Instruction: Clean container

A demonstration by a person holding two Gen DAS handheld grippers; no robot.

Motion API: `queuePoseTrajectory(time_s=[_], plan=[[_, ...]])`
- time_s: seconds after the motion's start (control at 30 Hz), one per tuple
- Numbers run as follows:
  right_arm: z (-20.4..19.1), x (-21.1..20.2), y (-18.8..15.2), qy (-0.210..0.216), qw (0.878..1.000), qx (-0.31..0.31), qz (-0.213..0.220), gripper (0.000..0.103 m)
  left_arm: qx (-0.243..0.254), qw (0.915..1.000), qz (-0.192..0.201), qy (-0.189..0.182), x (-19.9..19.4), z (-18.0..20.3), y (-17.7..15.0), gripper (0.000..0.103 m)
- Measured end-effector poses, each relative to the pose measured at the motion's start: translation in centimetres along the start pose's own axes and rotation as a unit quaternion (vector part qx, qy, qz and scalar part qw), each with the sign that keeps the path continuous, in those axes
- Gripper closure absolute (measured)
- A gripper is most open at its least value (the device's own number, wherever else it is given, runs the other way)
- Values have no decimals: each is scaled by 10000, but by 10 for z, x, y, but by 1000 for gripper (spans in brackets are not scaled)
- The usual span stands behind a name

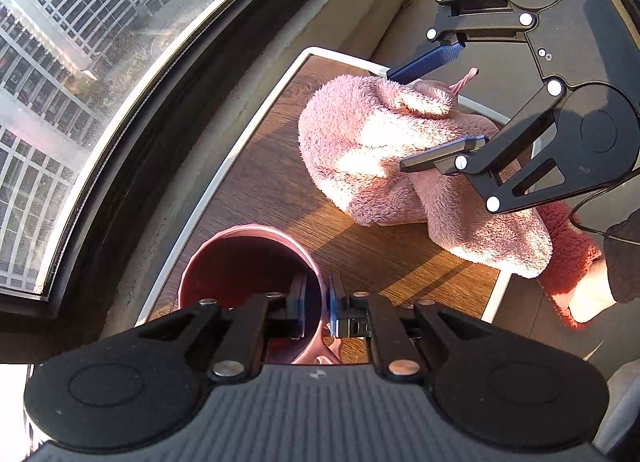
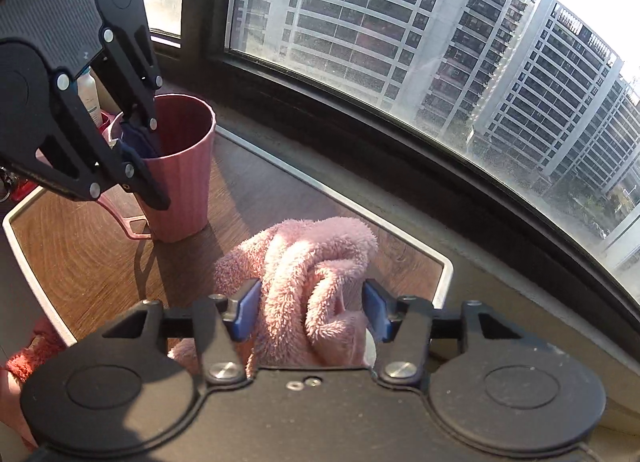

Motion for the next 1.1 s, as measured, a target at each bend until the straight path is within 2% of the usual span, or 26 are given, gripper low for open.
queuePoseTrajectory(time_s=[0.1, 0.13, 0.3, 0.43, 0.5, 0.6, 0.67, 0.7, 0.73, 0.87, 0.97, 1.0, 1.1], plan=[[5, -10, 3, 50, 9998, 158, 65, 43, -10, 9999, -12, 106, -9, 4, -3, 75], [7, -15, 4, 49, 9997, 210, 76, 43, -17, 9999, 48, 158, -14, 7, -4, 73], [12, -53, 11, -17, 9986, 416, 316, 42, -270, 9966, 734, 253, -54, 19, -13, 73], [15, -88, 18, -32, 9949, 877, 498, 37, -737, 9868, 1428, 178, -82, 33, -29, 73], [13, -106, 20, -65, 9924, 1088, 572, 35, -1020, 9784, 1792, 124, -94, 44, -38, 73], [8, -128, 19, -119, 9892, 1298, 665, 34, -1497, 9610, 2327, 43, -107, 56, -52, 72], [8, -143, 16, -145, 9859, 1513, 706, 34, -1846, 9463, 2654, -1, -114, 63, -63, 56], [8, -149, 14, -132, 9839, 1635, 709, 33, -1953, 9393, 2821, 17, -117, 68, -68, 40], [7, -152, 11, -105, 9821, 1749, 694, 32, -2081, 9312, 2990, 60, -120, 71, -73, 32], [4, -163, 0, -94, 9743, 2156, 638, 30, -2548, 9066, 3362, 109, -124, 79, -87, 20], [0, -168, -7, -149, 9696, 2349, 669, 28, -2676, 8970, 3514, 150, -121, 87, -95, 10], [0, -170, -8, -180, 9684, 2393, 677, 27, -2752, 8933, 3548, 190, -119, 89, -97, 2], [-6, -174, -16, -377, 9647, 2521, 661, 26, -2976, 8830, 3618, 287, -115, 92, -104, 0]])
Point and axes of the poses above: each gripper's, at about its wrist camera, not at the fingertips, and x roughly the way its jaws point, z to its right, y to its top, the point moved 6 cm from there along x, roughly the way its jaws point, and after that the axes turned 12 degrees about -y, right-handed, at the moved point
